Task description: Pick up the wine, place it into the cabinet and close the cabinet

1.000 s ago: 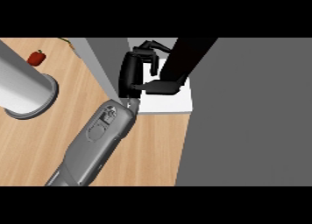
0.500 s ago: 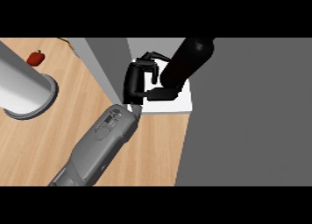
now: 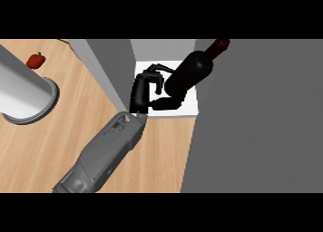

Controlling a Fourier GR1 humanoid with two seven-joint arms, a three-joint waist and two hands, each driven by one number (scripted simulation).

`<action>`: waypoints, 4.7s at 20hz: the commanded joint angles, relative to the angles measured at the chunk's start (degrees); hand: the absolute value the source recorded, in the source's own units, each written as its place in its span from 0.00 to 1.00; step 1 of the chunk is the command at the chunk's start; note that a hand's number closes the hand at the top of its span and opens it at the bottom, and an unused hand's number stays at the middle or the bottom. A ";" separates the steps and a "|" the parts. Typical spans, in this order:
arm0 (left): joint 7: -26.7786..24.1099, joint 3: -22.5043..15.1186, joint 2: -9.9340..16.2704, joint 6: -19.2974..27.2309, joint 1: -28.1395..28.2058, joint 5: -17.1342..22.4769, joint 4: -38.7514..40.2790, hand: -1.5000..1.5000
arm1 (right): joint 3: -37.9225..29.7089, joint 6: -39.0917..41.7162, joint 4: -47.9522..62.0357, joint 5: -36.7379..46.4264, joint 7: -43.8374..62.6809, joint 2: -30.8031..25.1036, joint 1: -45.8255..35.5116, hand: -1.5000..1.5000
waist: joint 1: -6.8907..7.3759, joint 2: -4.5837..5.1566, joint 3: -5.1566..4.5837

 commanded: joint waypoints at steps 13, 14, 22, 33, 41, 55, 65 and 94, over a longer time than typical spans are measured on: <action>-11.63 6.07 -0.01 -4.14 -8.47 11.70 16.90 1.00 | 1.87 0.35 -2.29 -2.02 -1.22 2.17 1.46 0.00 | -1.08 0.45 -0.03; -12.85 6.45 -0.01 -5.88 -6.81 12.66 16.61 1.00 | -0.57 0.00 -3.63 -3.78 2.64 -0.29 -1.26 0.00 | -1.12 0.26 -0.05; -11.27 9.90 0.00 -6.27 -15.59 13.27 25.85 1.00 | 0.81 -0.07 -3.16 -2.79 0.78 1.37 -0.15 0.00 | -1.15 0.42 -0.03; -13.97 10.31 0.02 1.33 -19.63 10.01 35.74 1.00 | -1.21 3.01 1.45 -6.07 -3.06 0.96 -0.79 0.00 | -2.59 1.31 0.02; -12.74 10.88 1.16 0.23 -19.79 9.73 38.35 1.00 | 2.89 1.30 -0.04 -2.11 -2.04 2.15 -2.32 0.00 | -3.55 1.72 -0.09; -11.68 17.32 0.02 -8.66 -16.74 15.68 35.68 1.00 | 3.60 0.96 -0.59 -2.68 -2.04 3.29 -1.59 0.00 | -4.95 1.93 -0.12; -14.92 18.02 0.00 -13.75 -9.94 18.43 35.03 1.00 | 5.40 1.29 0.69 -3.19 -3.06 5.00 -2.31 0.00 | -7.11 2.04 -0.20; -13.24 10.90 -0.01 -8.85 -7.55 24.69 30.92 1.00 | 1.26 2.61 1.56 -7.47 -2.72 4.48 -2.78 0.00 | -9.14 1.86 -0.18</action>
